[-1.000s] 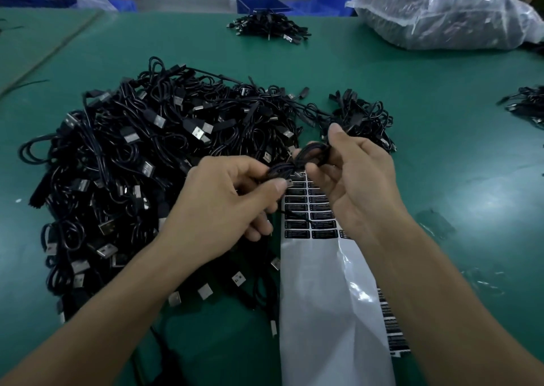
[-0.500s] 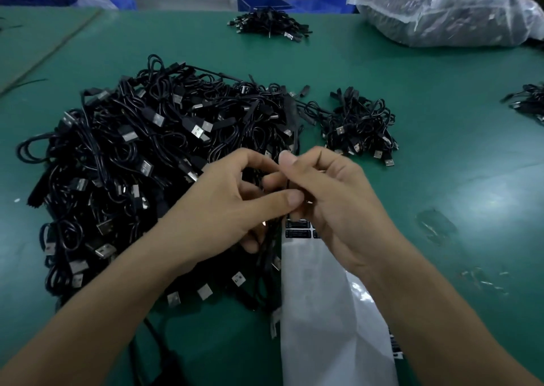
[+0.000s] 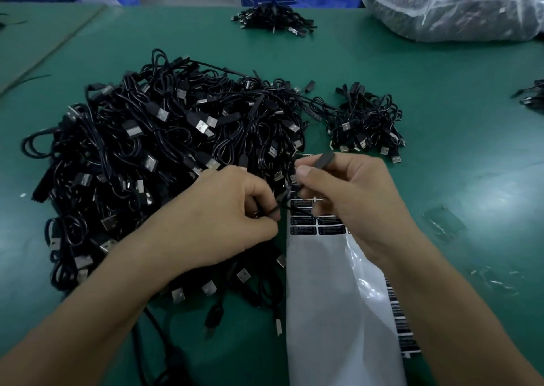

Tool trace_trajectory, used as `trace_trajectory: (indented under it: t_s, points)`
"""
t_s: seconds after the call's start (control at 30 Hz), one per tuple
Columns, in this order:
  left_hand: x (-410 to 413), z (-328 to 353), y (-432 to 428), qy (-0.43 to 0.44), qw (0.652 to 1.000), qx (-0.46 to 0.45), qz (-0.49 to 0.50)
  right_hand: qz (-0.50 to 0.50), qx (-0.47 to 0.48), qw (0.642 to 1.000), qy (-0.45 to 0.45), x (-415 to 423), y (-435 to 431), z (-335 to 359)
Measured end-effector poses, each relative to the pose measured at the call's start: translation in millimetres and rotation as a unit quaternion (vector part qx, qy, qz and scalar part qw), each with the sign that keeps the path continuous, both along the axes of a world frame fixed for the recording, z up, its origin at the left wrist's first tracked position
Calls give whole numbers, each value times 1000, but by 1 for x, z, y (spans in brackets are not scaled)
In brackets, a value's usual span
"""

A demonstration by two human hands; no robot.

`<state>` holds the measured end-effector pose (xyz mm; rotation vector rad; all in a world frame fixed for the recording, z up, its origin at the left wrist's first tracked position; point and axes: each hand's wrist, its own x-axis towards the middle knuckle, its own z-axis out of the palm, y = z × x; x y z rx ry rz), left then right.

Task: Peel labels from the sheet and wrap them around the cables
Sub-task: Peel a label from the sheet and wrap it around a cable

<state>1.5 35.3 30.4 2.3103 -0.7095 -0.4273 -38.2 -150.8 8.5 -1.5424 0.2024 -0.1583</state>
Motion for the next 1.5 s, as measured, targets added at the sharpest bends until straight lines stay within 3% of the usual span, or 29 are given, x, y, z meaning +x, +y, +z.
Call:
trace_trajectory:
  t_s: [0.07, 0.2, 0.37, 0.47, 0.63, 0.77, 1.07, 1.3, 1.5]
  points:
    - [0, -3, -1, -17, 999, -6, 26, 33, 48, 998, 0, -1, -3, 2]
    - [-3, -7, -7, 34, 995, -91, 32, 103, 110, 989, 2, -3, 0, 6]
    - [-6, -20, -19, 84, 977, -187, 63, 44, -45, 998, 25, -4, -14, 3]
    - [-9, -27, -22, 62, 970, -214, 92, -22, -97, 993, 57, -10, -36, 1]
    - [-20, -38, -29, -40, 980, -186, 57, -104, -100, 985, 93, -22, -58, -1]
    - [-22, -45, -32, -31, 985, -163, 47, -101, -62, 985, 123, -24, -57, 3]
    - [-31, -47, -38, -107, 993, -4, 40, -87, -49, 983, 154, -27, -59, 4]
    - [-29, -49, -39, -114, 991, 25, 64, -87, 112, 973, 184, -27, -58, 6]
    - [-28, -48, -38, -82, 993, -8, 79, 72, -70, 975, 199, -36, -61, -5]
